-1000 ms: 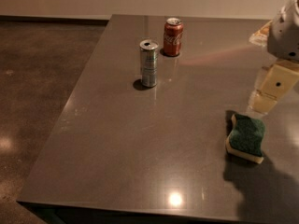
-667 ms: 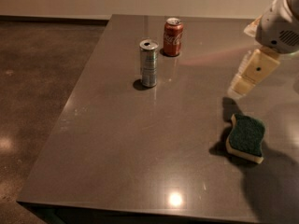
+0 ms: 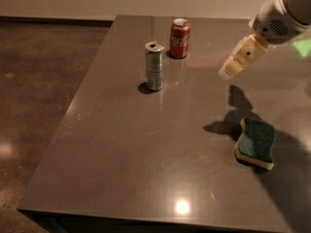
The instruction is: Move coke can near redbull can
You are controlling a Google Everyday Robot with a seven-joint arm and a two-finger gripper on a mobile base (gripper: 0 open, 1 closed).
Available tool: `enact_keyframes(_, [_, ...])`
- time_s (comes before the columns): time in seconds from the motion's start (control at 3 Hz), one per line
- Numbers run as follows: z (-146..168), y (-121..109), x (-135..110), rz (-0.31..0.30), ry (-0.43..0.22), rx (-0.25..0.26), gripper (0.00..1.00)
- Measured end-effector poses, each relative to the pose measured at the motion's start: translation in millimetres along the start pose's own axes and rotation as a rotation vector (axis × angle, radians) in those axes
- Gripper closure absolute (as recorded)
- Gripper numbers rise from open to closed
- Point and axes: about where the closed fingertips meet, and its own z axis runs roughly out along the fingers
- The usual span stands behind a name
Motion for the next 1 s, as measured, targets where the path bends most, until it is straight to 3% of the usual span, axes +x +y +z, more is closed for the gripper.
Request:
enact_keyframes(0.67, [41.0,-33.9,-29.8,0.105,-0.033,0.016,0.0])
enact_keyframes(1.0, [71.9,-56.1,-48.5,0.177,-0.048,0.051,0.0])
